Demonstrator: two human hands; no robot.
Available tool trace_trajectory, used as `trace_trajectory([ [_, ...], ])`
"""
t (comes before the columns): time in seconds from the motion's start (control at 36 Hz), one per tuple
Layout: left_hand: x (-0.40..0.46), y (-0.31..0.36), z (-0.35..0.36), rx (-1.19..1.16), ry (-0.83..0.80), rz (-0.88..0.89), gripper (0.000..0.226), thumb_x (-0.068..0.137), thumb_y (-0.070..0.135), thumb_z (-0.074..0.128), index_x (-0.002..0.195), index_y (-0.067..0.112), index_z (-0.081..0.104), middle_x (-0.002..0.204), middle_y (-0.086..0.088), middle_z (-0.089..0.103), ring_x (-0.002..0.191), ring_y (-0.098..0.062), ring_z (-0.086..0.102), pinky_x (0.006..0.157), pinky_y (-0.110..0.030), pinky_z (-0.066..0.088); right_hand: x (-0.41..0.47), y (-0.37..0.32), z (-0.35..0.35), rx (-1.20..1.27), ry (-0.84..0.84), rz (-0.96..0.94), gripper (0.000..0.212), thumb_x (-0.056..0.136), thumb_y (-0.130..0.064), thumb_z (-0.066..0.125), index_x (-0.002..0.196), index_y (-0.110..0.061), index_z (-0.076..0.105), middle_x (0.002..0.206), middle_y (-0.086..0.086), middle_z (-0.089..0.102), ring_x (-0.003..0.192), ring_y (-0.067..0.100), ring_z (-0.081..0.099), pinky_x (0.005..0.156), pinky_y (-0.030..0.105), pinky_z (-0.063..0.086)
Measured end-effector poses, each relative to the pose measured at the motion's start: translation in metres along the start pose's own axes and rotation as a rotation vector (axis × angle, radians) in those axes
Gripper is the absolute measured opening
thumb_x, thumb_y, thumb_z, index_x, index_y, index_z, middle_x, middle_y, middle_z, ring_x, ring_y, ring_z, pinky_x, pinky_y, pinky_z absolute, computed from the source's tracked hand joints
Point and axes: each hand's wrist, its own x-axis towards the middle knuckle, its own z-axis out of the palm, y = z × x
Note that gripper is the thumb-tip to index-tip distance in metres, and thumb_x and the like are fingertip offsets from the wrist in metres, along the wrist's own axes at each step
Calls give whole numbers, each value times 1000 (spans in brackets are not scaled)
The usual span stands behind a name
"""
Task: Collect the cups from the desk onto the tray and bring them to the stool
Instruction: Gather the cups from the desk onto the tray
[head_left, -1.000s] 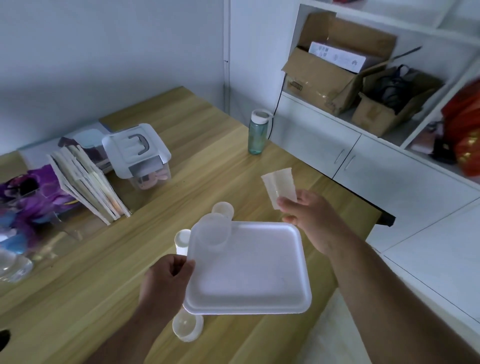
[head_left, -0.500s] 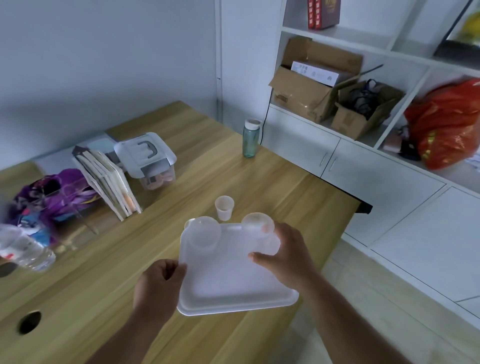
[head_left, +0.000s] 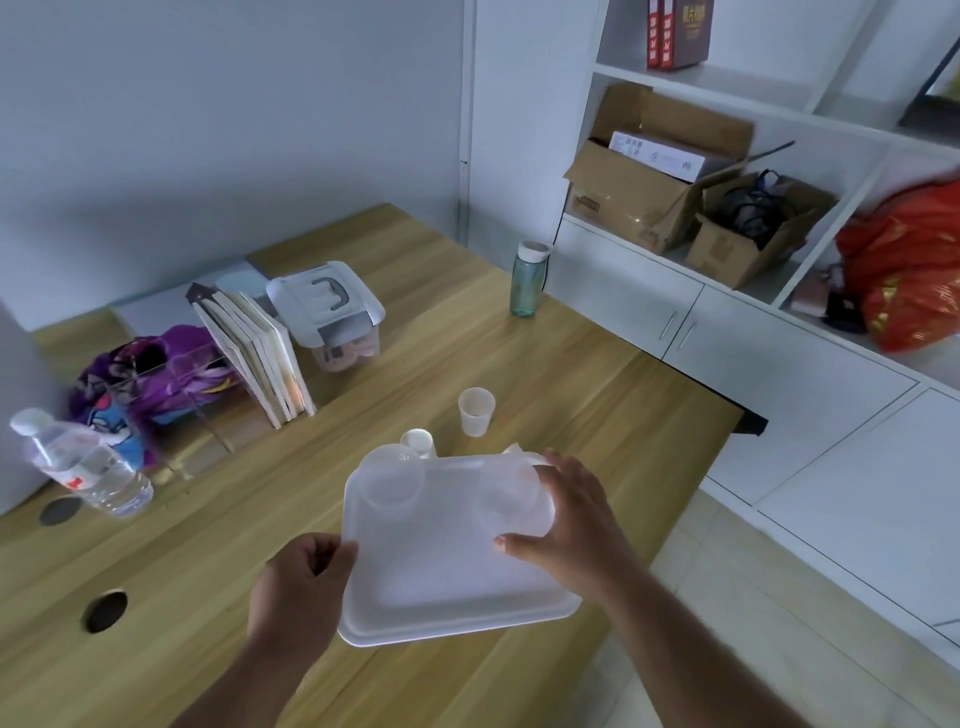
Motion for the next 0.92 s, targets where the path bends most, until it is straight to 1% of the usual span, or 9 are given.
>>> trace_trajectory([
  [0.08,6,-5,-4,-3,21,-16,15,94,25,73,80,23,77,69,13,78,71,-26,74,69,-46,61,2,-2,-7,46,-85,-25,105,67,-66,82,156,-39,34,172,-14,16,160,11,6,126,33,19],
  [0.17,14,-10,-8,5,53,-15,14,93,25,74,80,24,77,66,12,76,71,-24,73,68,-43,60,10,-8,-23,227,-174,3,106,62,-71,78,154,-41,37,160,-19,36,148,3,31,114,27,31],
  [0.22,19,-11,-9,4,63,-21,14,93,26,74,80,25,77,68,13,77,70,-24,73,67,-43,60,21,-15,-36,397,-156,34,98,61,-73,70,150,-40,46,146,-22,49,130,-5,45,103,23,38],
  [0.28,25,-11,-9,8,64,-37,14,94,26,74,80,25,77,67,5,77,70,-25,73,66,-43,59,44,-18,-43,469,-70,53,93,63,-69,65,149,-35,50,146,-21,52,130,-6,46,104,21,38],
  [0.33,29,-9,-7,15,61,-41,14,94,27,73,81,25,77,71,2,78,69,-26,73,64,-41,57,70,-19,-44,429,-3,58,90,67,-61,68,150,-32,50,154,-16,52,140,0,45,116,31,38],
  [0.47,46,-6,6,32,93,-58,11,93,24,76,82,25,77,72,4,78,68,-22,72,59,-34,52,148,-19,-33,165,-42,26,86,83,-50,78,158,-31,38,162,-7,42,146,14,43,105,31,39],
  [0.56,56,-8,14,29,99,-85,11,91,23,78,81,27,77,67,11,78,68,-21,73,65,-39,57,184,-16,-20,-15,-103,-10,94,86,-49,76,163,-31,26,167,-4,32,149,21,41,113,39,41],
  [0.64,63,-6,22,53,89,-97,11,91,23,78,81,27,77,66,21,76,66,-18,73,57,-32,51,217,-9,-4,-115,-161,-37,98,88,-46,77,166,-29,20,170,-4,25,149,24,41,115,40,41],
  [0.92,83,-7,41,93,91,-141,13,90,22,79,80,29,76,68,25,76,59,-5,70,60,-34,53,271,6,38,-319,-358,-90,99,77,-41,84,161,-27,33,164,2,35,143,29,47,114,44,45],
])
